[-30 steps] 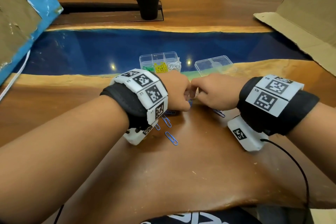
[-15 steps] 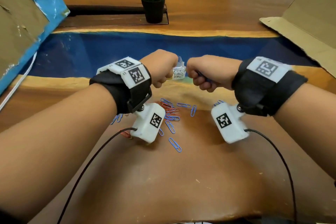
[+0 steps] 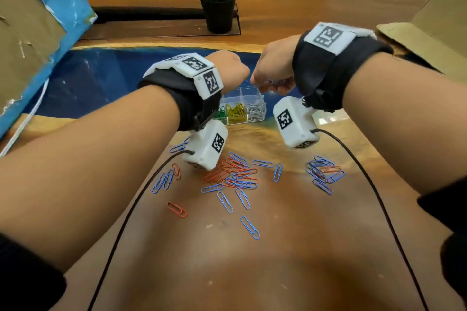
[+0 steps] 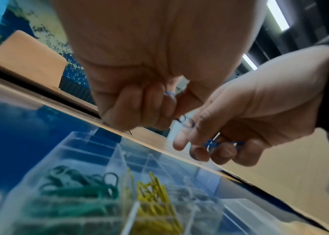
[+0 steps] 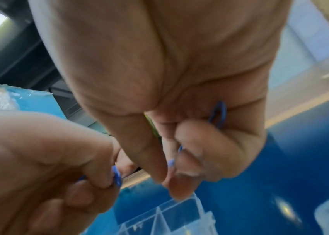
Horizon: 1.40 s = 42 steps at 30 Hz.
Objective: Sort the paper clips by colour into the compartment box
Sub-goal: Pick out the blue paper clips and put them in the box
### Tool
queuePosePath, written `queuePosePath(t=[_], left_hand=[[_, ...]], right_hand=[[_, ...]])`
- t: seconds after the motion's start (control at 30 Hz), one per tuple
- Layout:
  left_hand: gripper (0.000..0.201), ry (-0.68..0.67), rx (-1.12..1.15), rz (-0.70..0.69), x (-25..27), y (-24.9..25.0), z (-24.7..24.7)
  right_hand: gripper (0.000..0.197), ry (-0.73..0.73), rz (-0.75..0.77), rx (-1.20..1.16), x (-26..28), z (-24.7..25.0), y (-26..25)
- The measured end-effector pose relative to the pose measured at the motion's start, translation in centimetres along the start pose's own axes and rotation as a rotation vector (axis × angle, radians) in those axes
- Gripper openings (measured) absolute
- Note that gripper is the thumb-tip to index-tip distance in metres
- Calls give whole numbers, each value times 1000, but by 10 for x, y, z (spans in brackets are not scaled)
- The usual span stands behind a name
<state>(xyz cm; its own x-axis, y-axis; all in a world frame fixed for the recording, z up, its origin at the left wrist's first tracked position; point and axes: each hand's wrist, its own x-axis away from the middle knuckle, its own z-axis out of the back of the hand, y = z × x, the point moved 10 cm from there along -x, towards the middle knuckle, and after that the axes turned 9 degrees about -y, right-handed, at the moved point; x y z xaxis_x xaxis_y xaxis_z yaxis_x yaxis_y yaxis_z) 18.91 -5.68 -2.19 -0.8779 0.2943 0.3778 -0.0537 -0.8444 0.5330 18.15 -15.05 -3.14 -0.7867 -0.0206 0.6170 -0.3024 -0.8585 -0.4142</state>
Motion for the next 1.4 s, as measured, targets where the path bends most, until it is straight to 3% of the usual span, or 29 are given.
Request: queuePosePath(t=[0.1,0.2,0.57,0.87,1.0,1.1,1.2,1.4], left_hand=[[19,-11,-157,-22,-4,4,-3],[25,7,-248,-63,-8,9,-6],[29,17,-204,-144,-9,17,-4],[38,4,49,-177,-11,6,-9],[34,28,117,-222,-5,5,-7],[36,72,67,-242,2,5,0],[30,109,-10,-238,11,1,8],[11,142,-263,-147,33,-32,20]], right_hand=[[21,17,36,167,-4,1,-11],[23,23,49,191,-6,4,-15],[31,48,77,206,-9,16,-16],[30,145,184,38,4,19,-22],[41,141,185,-70,6,15,-22],[49,181,170,-122,7,18,-16],[41,185,197,-162,11,19,-11],[21,179,277,285,35,-2,-13]])
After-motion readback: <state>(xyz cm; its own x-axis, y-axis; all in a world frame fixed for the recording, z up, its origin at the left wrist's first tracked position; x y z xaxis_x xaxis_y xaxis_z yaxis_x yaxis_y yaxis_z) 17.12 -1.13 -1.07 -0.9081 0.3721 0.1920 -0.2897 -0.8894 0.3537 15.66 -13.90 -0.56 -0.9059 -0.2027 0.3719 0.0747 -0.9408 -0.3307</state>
